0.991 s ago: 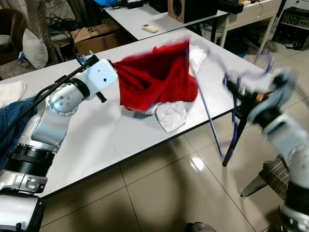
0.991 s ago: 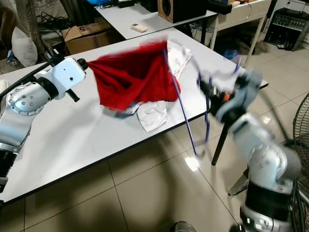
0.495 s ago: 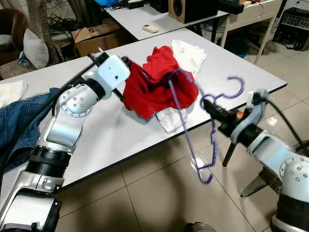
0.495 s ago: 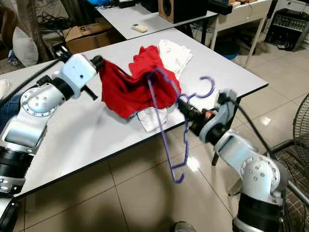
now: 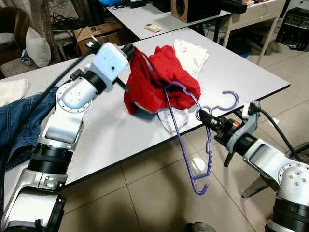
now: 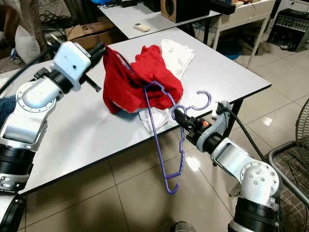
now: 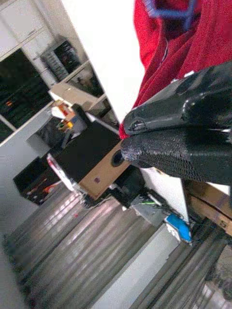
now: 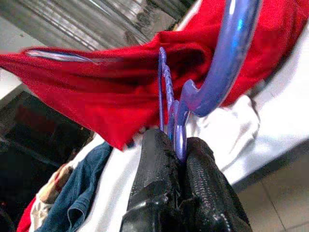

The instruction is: Hang hanger

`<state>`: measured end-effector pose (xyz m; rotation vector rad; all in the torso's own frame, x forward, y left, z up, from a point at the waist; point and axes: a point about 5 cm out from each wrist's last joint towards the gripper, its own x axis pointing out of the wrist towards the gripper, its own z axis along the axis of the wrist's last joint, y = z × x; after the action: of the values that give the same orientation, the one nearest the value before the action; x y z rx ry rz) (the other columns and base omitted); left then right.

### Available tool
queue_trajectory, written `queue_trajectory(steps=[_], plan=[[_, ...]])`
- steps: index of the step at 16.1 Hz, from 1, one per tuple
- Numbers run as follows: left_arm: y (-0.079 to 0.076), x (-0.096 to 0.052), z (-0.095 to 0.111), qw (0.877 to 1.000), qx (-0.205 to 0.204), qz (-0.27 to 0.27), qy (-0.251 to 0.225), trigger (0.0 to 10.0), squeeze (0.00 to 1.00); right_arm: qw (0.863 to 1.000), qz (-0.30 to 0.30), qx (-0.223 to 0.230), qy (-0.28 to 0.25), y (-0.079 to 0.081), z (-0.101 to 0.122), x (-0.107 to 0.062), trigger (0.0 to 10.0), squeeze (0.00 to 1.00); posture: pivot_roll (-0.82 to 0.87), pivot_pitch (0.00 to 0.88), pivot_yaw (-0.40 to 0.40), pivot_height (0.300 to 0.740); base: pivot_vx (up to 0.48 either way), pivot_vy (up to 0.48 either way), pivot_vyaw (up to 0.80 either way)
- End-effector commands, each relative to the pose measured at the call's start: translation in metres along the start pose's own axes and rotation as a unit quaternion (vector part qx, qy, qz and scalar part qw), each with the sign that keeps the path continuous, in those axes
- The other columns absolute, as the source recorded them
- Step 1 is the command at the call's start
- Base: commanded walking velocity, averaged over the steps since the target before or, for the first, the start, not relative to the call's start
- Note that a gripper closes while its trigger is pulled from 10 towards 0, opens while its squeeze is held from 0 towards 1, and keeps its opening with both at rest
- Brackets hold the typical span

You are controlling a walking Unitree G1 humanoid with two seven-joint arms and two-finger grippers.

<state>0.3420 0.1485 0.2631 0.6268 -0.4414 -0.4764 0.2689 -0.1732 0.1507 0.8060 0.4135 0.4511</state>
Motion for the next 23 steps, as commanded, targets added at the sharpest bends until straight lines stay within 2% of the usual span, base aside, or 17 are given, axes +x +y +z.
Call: queue_trajectory(steps=[1,4,5,7,10,12,13,14,15,16,17,18,20,21,23], plan=[[0.011,0.001,0.012,0.999,0.004,0.021,-0.027,0.0,0.0,1.0,0.001,0.006,0.013,0.001,-0.004,0.0,10.0,0.0,-0.18,0.0,0.093,0.74,0.0,0.0,0.0],[0.012,0.003,0.018,0.998,-0.014,0.025,-0.053,0.0,0.0,1.0,-0.006,0.015,0.02,-0.002,-0.008,-0.001,10.0,0.0,-0.18,0.0,0.097,0.74,0.0,0.0,0.0],[0.011,0.004,0.018,0.998,-0.018,0.024,-0.054,0.0,0.0,1.0,0.003,-0.004,0.026,0.001,-0.008,-0.002,10.0,0.0,-0.18,0.0,0.102,0.74,0.0,0.0,0.0],[0.008,0.005,0.019,0.998,-0.024,0.01,-0.058,0.0,0.0,1.0,0.01,-0.011,0.025,0.002,-0.007,-0.003,10.0,0.0,-0.18,0.0,0.105,0.74,0.0,0.0,0.0],[-0.01,0.002,0.024,0.993,-0.04,-0.071,-0.087,0.0,0.0,1.0,0.015,0.021,-0.013,-0.001,0.003,-0.001,10.0,0.0,-0.18,0.0,0.107,0.74,0.0,0.0,0.0],[-0.025,-0.007,0.019,0.984,-0.052,-0.149,-0.077,0.0,0.0,0.999,0.02,0.043,-0.024,-0.004,0.007,0.002,10.0,0.0,-0.17,0.0,0.107,0.74,0.0,0.0,0.0],[-0.029,-0.011,0.016,0.98,-0.056,-0.175,-0.068,0.0,0.0,0.998,0.02,0.047,-0.026,-0.005,0.008,0.004,10.0,0.0,-0.17,0.0,0.109,0.74,0.0,0.0,0.0],[-0.031,-0.013,0.012,0.981,-0.055,-0.178,-0.059,0.0,0.0,0.998,0.02,0.052,-0.031,-0.005,0.01,0.006,10.0,0.0,-0.17,0.0,0.108,0.74,0.0,0.0,0.0],[-0.029,-0.016,-0.002,0.985,-0.048,-0.163,-0.015,0.0,0.0,0.996,0.025,0.067,-0.054,-0.004,0.017,0.011,10.0,0.0,-0.17,0.0,0.111,0.74,0.0,0.0,0.0],[-0.025,-0.019,-0.02,0.989,-0.043,-0.134,0.039,0.0,0.0,0.991,0.021,0.09,-0.1,-0.003,0.03,0.018,10.0,0.0,-0.17,0.0,0.113,0.74,0.0,0.0,0.0],[-0.025,-0.02,-0.022,0.99,-0.045,-0.129,0.045,0.0,0.0,0.989,0.019,0.094,-0.11,-0.003,0.033,0.02,10.0,0.0,-0.17,0.0,0.113,0.74,0.0,0.0,0.0],[-0.025,-0.024,-0.028,0.99,-0.045,-0.121,0.058,0.0,0.0,0.983,0.023,0.111,-0.144,-0.001,0.041,0.026,10.0,0.0,-0.17,0.0,0.117,0.74,0.0,0.0,0.0],[-0.04,-0.029,-0.032,0.988,-0.053,-0.136,0.057,0.0,0.0,0.961,0.024,0.184,-0.205,0.003,0.056,0.051,10.0,0.0,-0.15,0.0,0.124,0.74,0.0,0.0,0.0],[-0.046,-0.03,-0.031,0.987,-0.056,-0.143,0.055,0.0,0.0,0.957,0.025,0.199,-0.208,0.006,0.057,0.058,10.0,0.0,-0.15,0.0,0.125,0.74,0.0,0.0,0.0],[-0.063,-0.032,-0.027,0.983,-0.073,-0.166,0.039,0.0,0.0,0.954,0.008,0.217,-0.209,0.013,0.058,0.085,10.0,0.0,-0.13,0.0,0.13,0.74,0.0,0.0,0.0]])
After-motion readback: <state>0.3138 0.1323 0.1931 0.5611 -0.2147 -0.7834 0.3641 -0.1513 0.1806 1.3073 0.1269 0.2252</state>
